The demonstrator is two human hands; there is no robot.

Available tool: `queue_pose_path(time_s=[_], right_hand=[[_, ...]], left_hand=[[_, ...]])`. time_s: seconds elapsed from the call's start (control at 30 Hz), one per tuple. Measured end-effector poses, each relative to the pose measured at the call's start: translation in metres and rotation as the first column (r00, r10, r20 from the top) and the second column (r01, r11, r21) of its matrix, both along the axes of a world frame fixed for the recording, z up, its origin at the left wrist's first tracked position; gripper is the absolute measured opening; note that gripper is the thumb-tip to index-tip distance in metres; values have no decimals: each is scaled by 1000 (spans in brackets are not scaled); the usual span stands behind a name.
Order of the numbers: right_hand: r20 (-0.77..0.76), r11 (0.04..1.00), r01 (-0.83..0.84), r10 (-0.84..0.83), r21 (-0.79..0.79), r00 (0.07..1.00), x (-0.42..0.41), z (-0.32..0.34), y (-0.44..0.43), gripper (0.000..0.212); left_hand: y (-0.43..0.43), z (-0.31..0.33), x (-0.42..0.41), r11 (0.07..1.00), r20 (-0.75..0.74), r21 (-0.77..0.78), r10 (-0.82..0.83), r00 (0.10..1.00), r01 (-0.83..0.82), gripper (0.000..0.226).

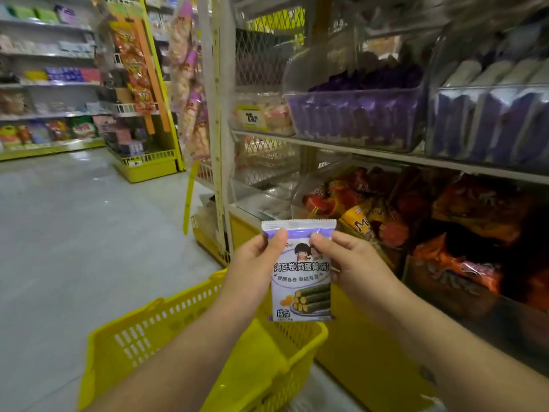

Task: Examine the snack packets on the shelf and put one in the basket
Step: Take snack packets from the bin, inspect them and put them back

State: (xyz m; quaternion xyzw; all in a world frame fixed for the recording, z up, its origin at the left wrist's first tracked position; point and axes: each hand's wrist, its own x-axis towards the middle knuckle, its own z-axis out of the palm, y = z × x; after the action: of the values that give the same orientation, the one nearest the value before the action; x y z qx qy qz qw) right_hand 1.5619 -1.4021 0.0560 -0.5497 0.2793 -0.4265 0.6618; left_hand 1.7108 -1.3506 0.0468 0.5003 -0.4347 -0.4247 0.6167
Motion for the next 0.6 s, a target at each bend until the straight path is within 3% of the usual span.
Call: queue_pose_path(time_s=[0.17, 0.3, 0.43, 0.6], right_hand=[[14, 994, -10, 8, 105, 1000, 1, -2, -2, 26], [43, 981, -29, 21, 193, 999, 0, -1, 2, 36], [11, 988, -36, 35, 147, 999, -2, 2, 6, 27], [-8, 997, -20, 21, 69, 1000, -6, 5, 12, 34]], left_hand=[[-5, -7, 0, 999, -102, 39, 21, 995, -17, 22], [-3, -7, -3, 999, -193, 49, -1, 981, 11, 34], [1, -2, -3, 998, -226, 60, 20, 974, -7, 34], [10, 4, -1, 999, -164, 44, -9, 986, 16, 38]])
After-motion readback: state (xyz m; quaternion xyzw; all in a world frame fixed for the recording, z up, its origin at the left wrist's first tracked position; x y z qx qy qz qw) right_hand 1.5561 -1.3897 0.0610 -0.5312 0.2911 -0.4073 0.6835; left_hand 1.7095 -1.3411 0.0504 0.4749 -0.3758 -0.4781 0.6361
